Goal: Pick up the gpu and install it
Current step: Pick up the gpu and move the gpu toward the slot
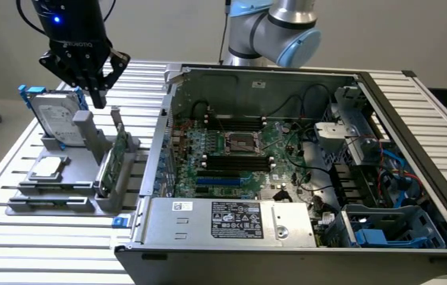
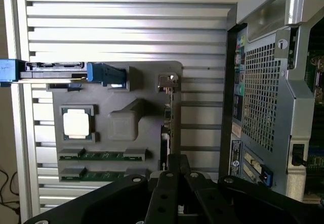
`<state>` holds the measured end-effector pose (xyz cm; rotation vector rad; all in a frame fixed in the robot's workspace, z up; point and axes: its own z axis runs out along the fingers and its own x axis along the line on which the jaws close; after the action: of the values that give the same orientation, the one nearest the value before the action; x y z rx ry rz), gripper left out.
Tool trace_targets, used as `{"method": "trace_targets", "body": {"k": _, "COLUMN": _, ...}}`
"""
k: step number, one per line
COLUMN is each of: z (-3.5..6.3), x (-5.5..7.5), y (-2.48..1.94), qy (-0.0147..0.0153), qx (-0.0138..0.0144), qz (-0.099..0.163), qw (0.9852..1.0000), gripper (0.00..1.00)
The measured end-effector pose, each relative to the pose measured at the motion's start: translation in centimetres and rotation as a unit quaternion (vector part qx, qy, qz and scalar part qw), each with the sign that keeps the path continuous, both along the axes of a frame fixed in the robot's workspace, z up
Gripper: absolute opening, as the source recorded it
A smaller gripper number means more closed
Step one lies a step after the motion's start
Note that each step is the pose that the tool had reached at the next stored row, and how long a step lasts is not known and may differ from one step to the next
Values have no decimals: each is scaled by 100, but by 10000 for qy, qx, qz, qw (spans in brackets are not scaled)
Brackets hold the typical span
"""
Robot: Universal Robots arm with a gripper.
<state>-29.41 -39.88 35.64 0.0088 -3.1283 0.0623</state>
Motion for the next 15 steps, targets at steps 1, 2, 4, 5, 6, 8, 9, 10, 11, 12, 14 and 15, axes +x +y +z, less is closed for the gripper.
{"method": "trace_targets", "body": {"k": 1, "z": 0, "x": 0, "y": 0, "qy": 0, "qx": 0, "qz": 0, "qw": 10000, "gripper": 11}}
{"method": "trace_targets", "body": {"k": 2, "z": 0, "x": 0, "y": 0, "qy": 0, "qx": 0, "qz": 0, "qw": 10000, "gripper": 11}}
{"method": "trace_targets", "body": {"k": 4, "z": 0, "x": 0, "y": 0, "qy": 0, "qx": 0, "qz": 0, "qw": 10000, "gripper": 11}}
{"method": "trace_targets", "body": {"k": 5, "z": 0, "x": 0, "y": 0, "qy": 0, "qx": 0, "qz": 0, "qw": 10000, "gripper": 11}}
{"method": "trace_targets", "body": {"k": 6, "z": 0, "x": 0, "y": 0, "qy": 0, "qx": 0, "qz": 0, "qw": 10000, "gripper": 11}}
{"method": "trace_targets", "body": {"k": 8, "z": 0, "x": 0, "y": 0, "qy": 0, "qx": 0, "qz": 0, "qw": 10000, "gripper": 17}}
{"method": "trace_targets", "body": {"k": 9, "z": 0, "x": 0, "y": 0, "qy": 0, "qx": 0, "qz": 0, "qw": 10000, "gripper": 17}}
{"method": "trace_targets", "body": {"k": 10, "z": 0, "x": 0, "y": 0, "qy": 0, "qx": 0, "qz": 0, "qw": 10000, "gripper": 24}}
{"method": "trace_targets", "body": {"k": 11, "z": 0, "x": 0, "y": 0, "qy": 0, "qx": 0, "qz": 0, "qw": 10000, "gripper": 30}}
{"method": "trace_targets", "body": {"k": 12, "z": 0, "x": 0, "y": 0, "qy": 0, "qx": 0, "qz": 0, "qw": 10000, "gripper": 30}}
{"method": "trace_targets", "body": {"k": 14, "z": -12, "x": -1, "y": 0, "qy": 4, "qx": -9, "qz": 0, "qw": 10000, "gripper": 36}}
{"method": "trace_targets", "body": {"k": 15, "z": -30, "x": -1, "y": -5, "qy": 4, "qx": -9, "qz": 0, "qw": 10000, "gripper": 36}}
